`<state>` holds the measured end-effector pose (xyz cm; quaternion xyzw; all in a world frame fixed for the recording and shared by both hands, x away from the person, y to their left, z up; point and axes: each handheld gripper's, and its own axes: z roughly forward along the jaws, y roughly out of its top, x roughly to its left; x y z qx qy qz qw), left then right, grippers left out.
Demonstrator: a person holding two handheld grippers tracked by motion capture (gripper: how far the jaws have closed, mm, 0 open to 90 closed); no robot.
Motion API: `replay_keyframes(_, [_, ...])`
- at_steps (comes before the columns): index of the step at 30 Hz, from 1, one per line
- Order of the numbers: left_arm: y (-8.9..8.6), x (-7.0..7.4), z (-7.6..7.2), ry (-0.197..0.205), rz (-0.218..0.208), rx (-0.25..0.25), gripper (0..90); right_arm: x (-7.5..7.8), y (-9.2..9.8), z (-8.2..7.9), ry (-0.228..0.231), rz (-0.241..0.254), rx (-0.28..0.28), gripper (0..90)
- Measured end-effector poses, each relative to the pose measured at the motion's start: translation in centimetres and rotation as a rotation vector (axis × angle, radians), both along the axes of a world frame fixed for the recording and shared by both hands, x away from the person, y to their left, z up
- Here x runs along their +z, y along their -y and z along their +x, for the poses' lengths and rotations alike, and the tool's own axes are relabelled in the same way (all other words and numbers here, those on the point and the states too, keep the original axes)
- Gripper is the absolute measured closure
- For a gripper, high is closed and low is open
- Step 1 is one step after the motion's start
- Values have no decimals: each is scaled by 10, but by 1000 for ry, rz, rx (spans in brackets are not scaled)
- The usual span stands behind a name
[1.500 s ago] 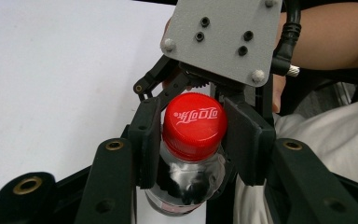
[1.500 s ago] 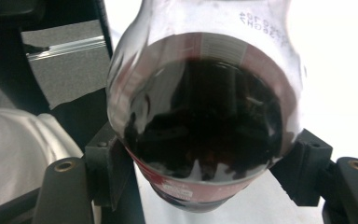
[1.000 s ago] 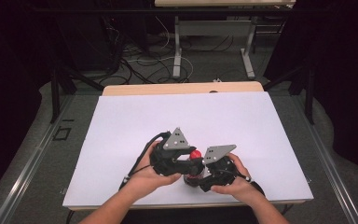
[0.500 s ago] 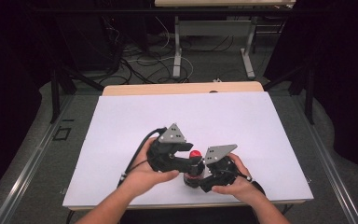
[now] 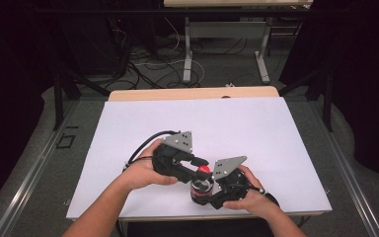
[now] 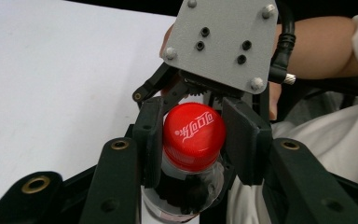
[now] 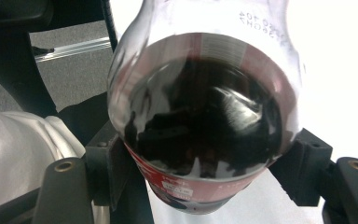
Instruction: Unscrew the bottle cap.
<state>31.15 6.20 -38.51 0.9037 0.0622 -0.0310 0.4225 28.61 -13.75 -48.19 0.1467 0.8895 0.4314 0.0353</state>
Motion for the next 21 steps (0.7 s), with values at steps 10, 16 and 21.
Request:
replay_keyframes(10, [15,-7,-34,40,-40,461,614,0,4,5,-3,-24,-115,291])
replay_keyframes(16, [23,-9,-43,55,-36,537,607,-1,4,5,4,-33,-110,290])
replay_keyframes(21, [13,-1,-31,33,-32,417,502,1,6,5,20,-25,-91,290])
